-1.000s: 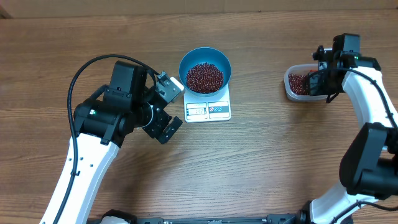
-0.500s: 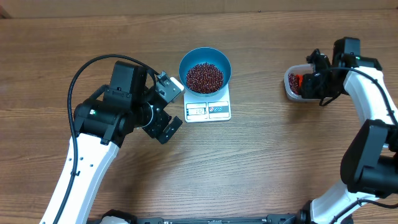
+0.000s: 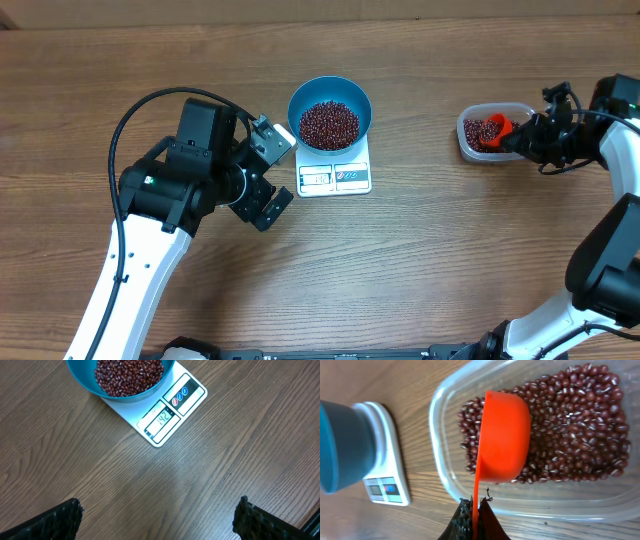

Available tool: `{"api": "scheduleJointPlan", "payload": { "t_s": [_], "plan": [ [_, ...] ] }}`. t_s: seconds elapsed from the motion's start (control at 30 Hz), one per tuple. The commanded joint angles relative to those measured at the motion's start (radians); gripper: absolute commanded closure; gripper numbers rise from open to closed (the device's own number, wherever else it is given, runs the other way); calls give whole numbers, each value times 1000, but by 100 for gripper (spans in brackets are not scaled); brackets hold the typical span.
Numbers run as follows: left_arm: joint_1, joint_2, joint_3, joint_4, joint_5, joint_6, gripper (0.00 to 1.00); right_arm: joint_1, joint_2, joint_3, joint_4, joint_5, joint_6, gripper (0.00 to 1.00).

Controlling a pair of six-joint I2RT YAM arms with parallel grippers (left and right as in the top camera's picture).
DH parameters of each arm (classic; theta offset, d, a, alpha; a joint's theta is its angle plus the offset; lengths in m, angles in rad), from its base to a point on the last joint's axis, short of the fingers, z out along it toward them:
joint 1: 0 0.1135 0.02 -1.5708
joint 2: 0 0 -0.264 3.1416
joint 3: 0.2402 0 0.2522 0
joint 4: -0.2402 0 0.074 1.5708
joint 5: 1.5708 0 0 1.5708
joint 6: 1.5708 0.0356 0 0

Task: Scoop item into bowl and weigh 150g on scale
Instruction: 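Lower the red scoop into the beans and scoop them up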

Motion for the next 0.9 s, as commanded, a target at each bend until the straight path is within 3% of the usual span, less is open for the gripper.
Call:
{"api": "scheduleJointPlan", "payload": {
  "t_s": [0.0, 0.57, 0.87],
  "plan": [
    [4, 4, -2, 0, 7, 12, 0, -37, 0, 2, -14, -120, 3, 96],
    [4, 4, -2, 0, 7, 12, 0, -93, 0, 2, -66, -294, -8, 96],
    [4, 4, -2, 0, 7, 12, 0, -84, 0, 2, -68, -521, -8, 96]
  ]
}}
